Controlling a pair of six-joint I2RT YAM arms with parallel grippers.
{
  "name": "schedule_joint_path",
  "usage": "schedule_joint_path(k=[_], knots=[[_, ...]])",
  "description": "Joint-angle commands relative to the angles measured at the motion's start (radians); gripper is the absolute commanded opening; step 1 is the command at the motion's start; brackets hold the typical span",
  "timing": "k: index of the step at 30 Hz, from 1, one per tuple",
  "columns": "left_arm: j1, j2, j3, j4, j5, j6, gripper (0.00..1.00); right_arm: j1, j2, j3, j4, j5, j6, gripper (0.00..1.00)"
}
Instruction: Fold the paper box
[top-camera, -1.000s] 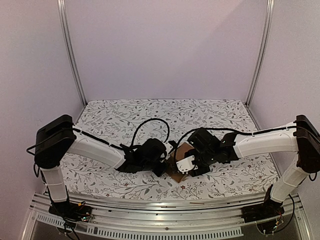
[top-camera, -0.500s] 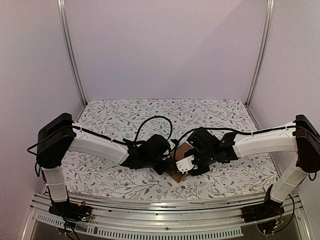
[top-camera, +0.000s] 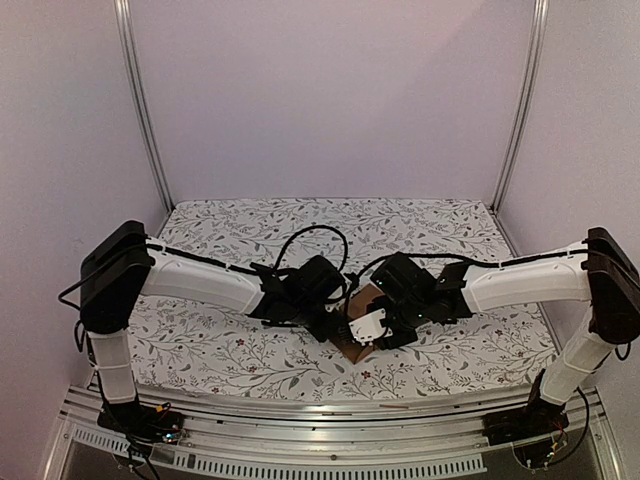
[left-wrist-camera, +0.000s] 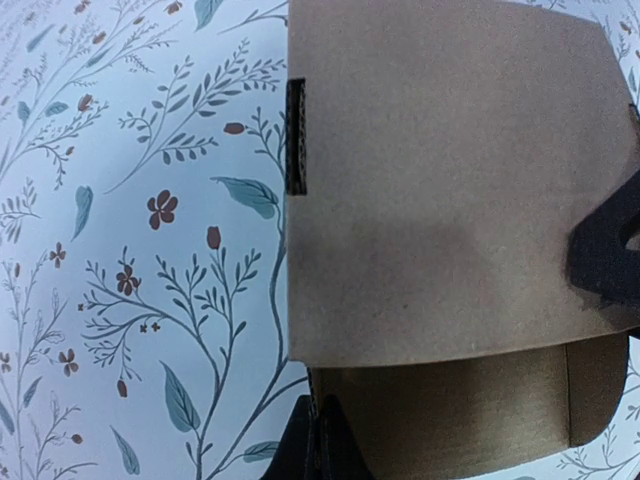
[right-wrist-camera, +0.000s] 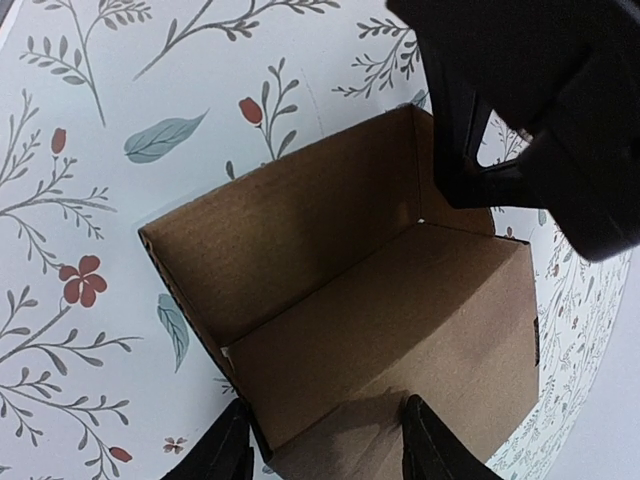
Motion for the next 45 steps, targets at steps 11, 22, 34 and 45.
schedule_joint_path(k=[11,22,34,45], knots=[[0.020,0.049,0.145,-0.129,0.141,0.013,0.00,0.020,0.044,-0.008,-0.054,-0.007,0.021,0.51],[0.036,0.082,0.205,-0.195,0.178,-0.002,0.00,0.023,0.046,0.019,-0.053,-0.004,0.089,0.53],[0.045,0.085,0.232,-0.250,0.219,-0.008,0.00,0.033,0.071,0.024,-0.099,-0.027,0.090,0.58],[0.061,0.131,0.314,-0.349,0.261,-0.012,0.00,0.033,0.080,0.001,-0.104,-0.040,0.031,0.61]])
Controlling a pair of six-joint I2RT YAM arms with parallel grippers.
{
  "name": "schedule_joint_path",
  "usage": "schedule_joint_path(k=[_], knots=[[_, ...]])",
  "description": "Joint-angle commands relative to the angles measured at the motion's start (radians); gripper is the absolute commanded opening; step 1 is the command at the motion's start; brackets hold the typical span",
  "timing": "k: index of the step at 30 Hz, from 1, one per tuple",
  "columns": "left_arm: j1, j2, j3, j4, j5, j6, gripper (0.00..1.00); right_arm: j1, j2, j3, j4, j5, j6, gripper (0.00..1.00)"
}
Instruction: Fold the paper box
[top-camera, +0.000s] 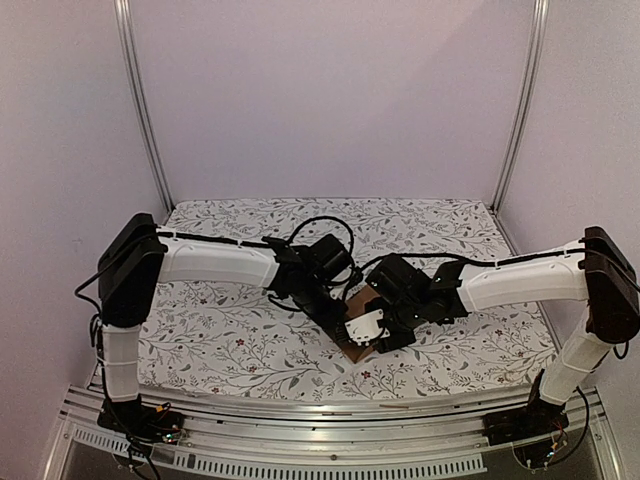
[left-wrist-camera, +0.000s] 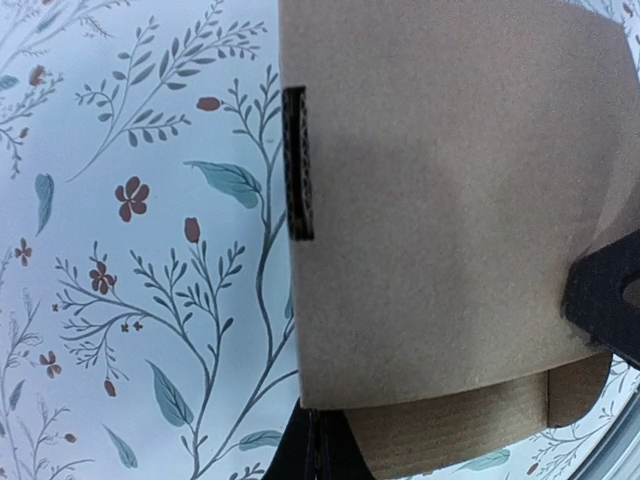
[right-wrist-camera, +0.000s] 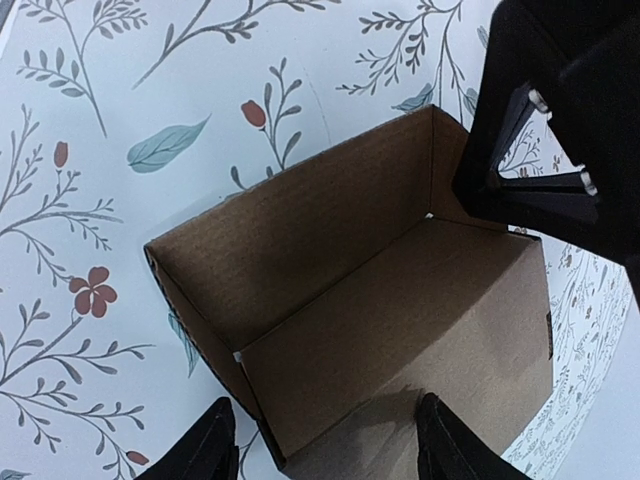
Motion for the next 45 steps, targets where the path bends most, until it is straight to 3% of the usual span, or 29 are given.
schedule_joint_path(k=[1,28,45], knots=[[0.000,0.037,0.066,-0.028,0.098,-0.009,0.00,0.012,0.057,-0.038,-0.050,-0.062,-0.030,0.61],[0.042,0.211,0.314,-0.280,0.215,-0.038,0.00,0.014,-0.020,-0.063,-0.073,-0.117,-0.087,0.64],[0.045,0.233,0.349,-0.318,0.220,-0.032,0.00,-0.237,-0.155,0.068,-0.265,-0.356,-0.032,0.66]])
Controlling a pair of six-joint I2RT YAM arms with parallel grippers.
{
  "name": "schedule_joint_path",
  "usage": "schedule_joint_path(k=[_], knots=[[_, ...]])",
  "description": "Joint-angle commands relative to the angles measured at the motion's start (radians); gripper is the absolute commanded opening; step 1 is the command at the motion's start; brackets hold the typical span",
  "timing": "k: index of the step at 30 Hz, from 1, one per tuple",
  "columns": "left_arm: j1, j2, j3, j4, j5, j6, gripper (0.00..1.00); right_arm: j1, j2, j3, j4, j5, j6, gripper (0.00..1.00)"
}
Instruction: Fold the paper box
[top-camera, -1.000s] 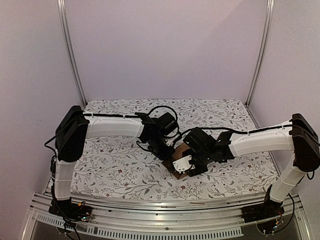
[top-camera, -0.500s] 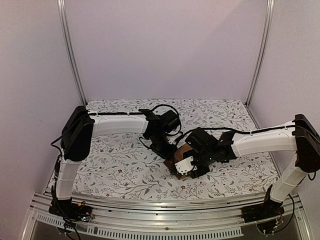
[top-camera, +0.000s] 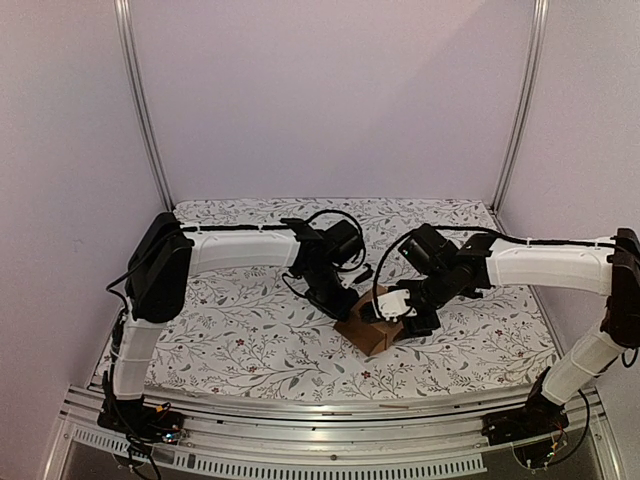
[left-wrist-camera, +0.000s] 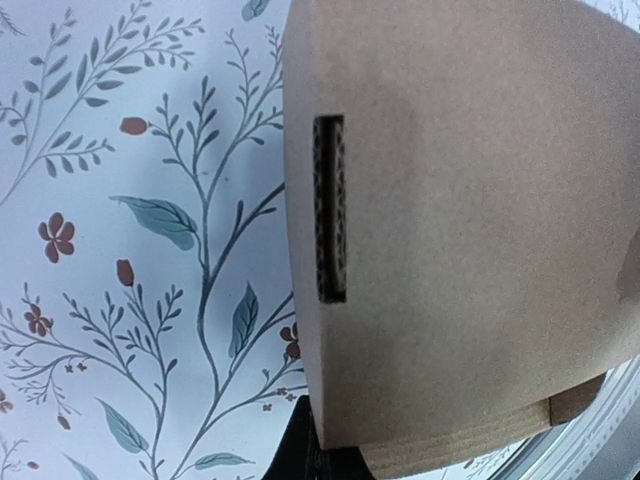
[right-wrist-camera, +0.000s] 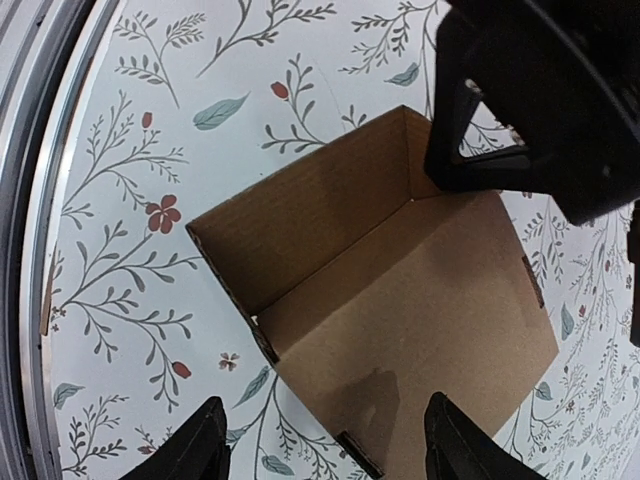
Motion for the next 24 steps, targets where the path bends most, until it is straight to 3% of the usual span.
schedule_joint_path(k=[1,6,14,24], knots=[[-0.004,0.042,0.014,-0.035,0.016,0.001,0.00,-0.086,-0.040,0.055,-0.064,-0.123,0.031,0.66],[-0.005,0.039,0.019,-0.039,0.007,-0.001,0.00,-0.198,-0.036,0.098,-0.066,-0.233,0.095,0.66],[-0.006,0.034,0.034,-0.038,-0.011,-0.007,0.10,-0.332,0.083,0.179,-0.045,-0.324,0.348,0.67],[-0.019,-0.064,0.024,-0.039,-0.105,-0.001,0.28,-0.355,0.138,0.176,-0.050,-0.323,0.370,0.67]])
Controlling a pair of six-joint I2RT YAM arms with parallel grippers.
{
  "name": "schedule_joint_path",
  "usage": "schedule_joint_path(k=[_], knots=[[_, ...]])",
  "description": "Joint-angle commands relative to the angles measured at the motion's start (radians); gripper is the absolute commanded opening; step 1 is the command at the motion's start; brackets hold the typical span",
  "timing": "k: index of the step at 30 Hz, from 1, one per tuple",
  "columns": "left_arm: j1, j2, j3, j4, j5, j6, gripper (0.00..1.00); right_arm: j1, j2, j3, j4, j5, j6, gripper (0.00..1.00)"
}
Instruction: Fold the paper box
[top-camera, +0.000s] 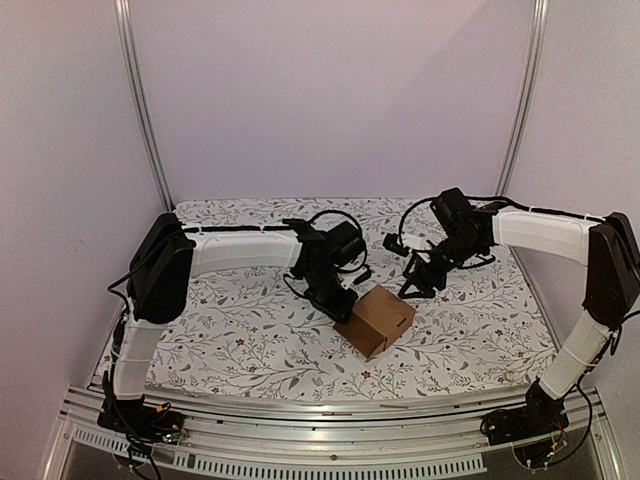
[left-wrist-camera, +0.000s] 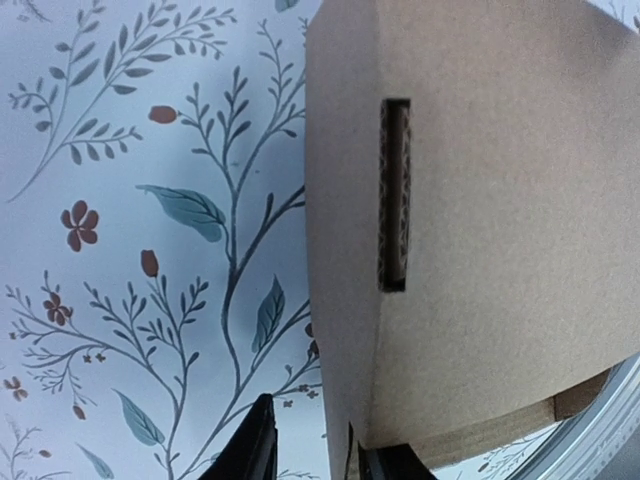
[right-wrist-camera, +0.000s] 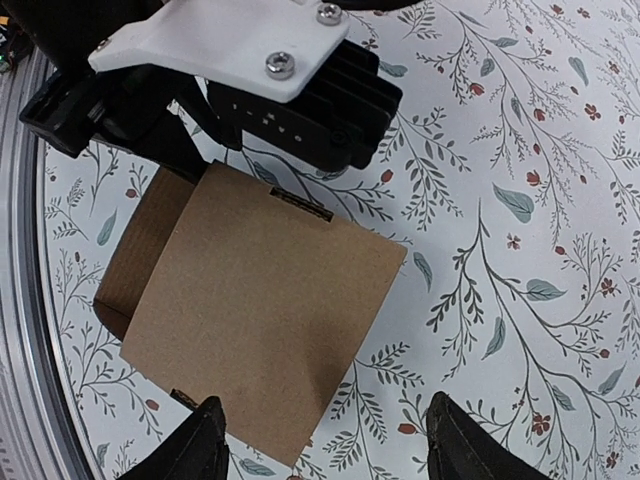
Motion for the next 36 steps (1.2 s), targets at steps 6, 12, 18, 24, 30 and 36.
schedule_joint_path(k=[6,12,18,24,30,36], knots=[[-0.034,-0.264,-0.120,0.015,-0.159,-0.009,0.33,-0.014,0.045,0.026,-0.012,-0.023,0.053,0.67],[-0.150,-0.492,-0.515,0.289,-0.246,-0.094,0.29,-0.044,0.087,0.068,-0.034,-0.019,0.097,0.68],[-0.195,-0.504,-0.665,0.443,-0.279,-0.156,0.14,-0.096,0.118,0.104,-0.027,0.029,0.134,0.62],[-0.229,-0.396,-0.671,0.547,-0.294,-0.169,0.09,-0.132,0.181,0.136,-0.016,0.148,0.165,0.47],[-0.243,-0.294,-0.601,0.550,-0.305,-0.172,0.08,-0.120,0.256,0.141,-0.037,0.133,0.167,0.42],[-0.243,-0.243,-0.552,0.564,-0.295,-0.157,0.08,-0.049,0.290,0.119,-0.049,0.144,0.140,0.42]])
